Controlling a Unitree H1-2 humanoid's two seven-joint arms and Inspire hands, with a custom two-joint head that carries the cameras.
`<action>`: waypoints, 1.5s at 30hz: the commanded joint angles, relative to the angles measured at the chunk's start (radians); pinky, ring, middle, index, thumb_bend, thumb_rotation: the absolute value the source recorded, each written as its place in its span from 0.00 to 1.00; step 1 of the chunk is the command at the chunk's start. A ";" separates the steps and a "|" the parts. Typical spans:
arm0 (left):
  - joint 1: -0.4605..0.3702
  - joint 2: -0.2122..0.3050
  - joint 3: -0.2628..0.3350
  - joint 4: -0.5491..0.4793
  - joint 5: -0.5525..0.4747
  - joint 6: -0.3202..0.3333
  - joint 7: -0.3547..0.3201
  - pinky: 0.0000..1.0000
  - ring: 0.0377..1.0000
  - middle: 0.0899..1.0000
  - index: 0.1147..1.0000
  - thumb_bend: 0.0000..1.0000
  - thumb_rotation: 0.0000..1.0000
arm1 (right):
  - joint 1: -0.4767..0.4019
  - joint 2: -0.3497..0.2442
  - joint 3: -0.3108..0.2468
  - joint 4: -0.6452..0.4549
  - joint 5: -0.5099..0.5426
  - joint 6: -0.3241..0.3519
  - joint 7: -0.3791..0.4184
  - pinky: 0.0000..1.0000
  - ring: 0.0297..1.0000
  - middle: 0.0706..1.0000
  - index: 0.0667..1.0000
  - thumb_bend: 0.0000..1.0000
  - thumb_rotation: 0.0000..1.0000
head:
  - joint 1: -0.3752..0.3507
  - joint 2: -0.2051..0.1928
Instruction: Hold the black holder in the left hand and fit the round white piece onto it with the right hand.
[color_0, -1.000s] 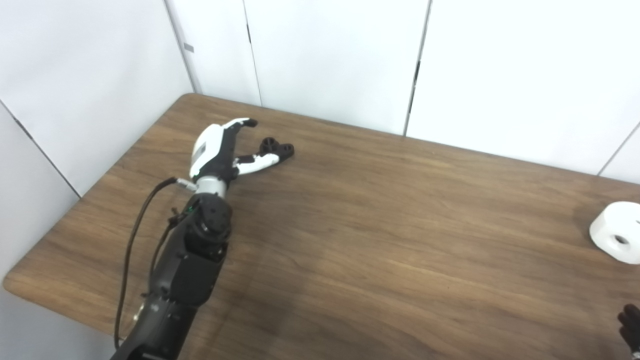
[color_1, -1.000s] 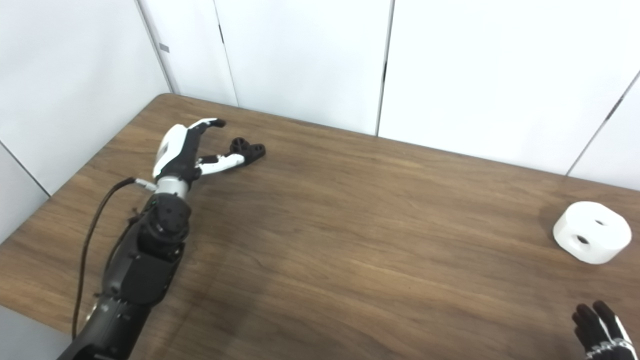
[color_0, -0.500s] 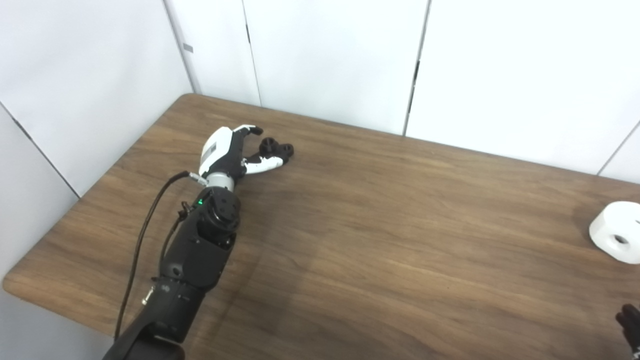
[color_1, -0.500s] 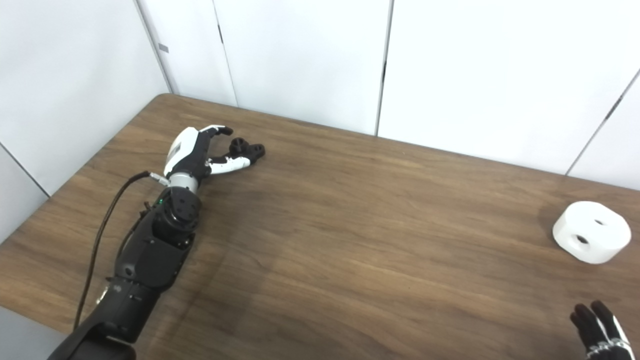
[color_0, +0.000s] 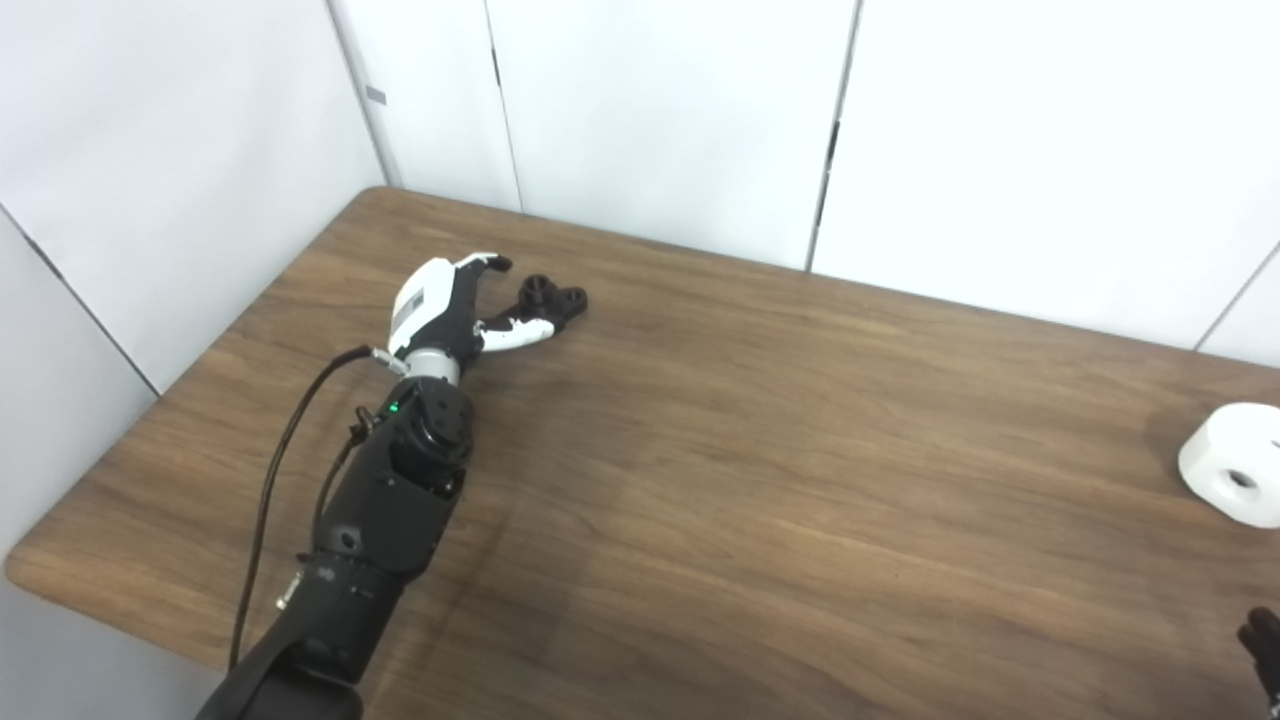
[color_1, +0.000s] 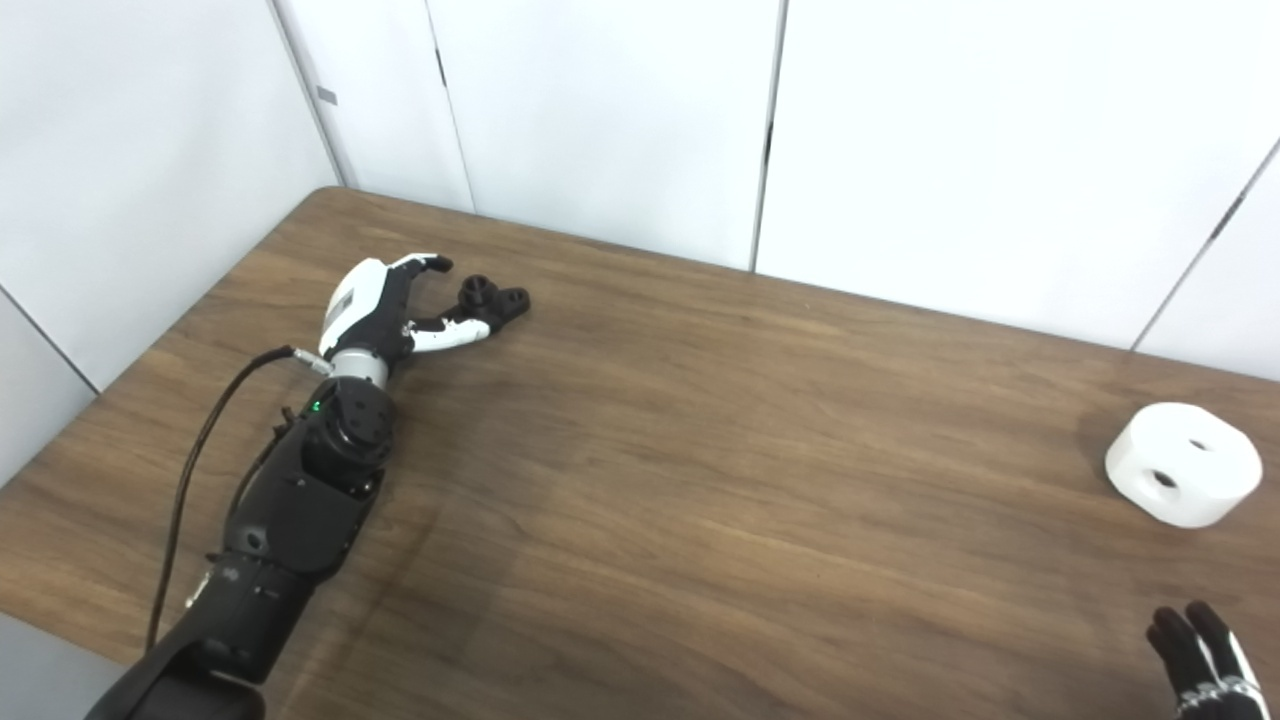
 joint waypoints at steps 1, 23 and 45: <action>-0.032 0.034 0.003 -0.022 0.006 -0.017 0.021 0.95 0.97 0.91 0.78 0.89 0.29 | 0.003 0.006 0.005 -0.003 0.014 -0.032 0.004 1.00 0.91 0.87 0.91 0.69 0.93 | 0.002 0.004; -0.057 0.073 -0.078 0.083 0.025 -0.052 0.032 0.97 0.98 0.91 0.72 0.87 0.29 | 0.005 0.008 0.003 -0.004 0.009 -0.035 -0.002 0.97 0.89 0.85 0.89 0.69 0.92 | -0.006 0.011; -0.069 0.076 -0.083 0.108 0.031 -0.050 0.050 0.97 0.98 0.91 0.65 0.87 0.27 | 0.011 0.012 0.005 -0.014 0.023 -0.035 0.000 1.00 0.92 0.87 0.91 0.66 0.92 | -0.007 0.021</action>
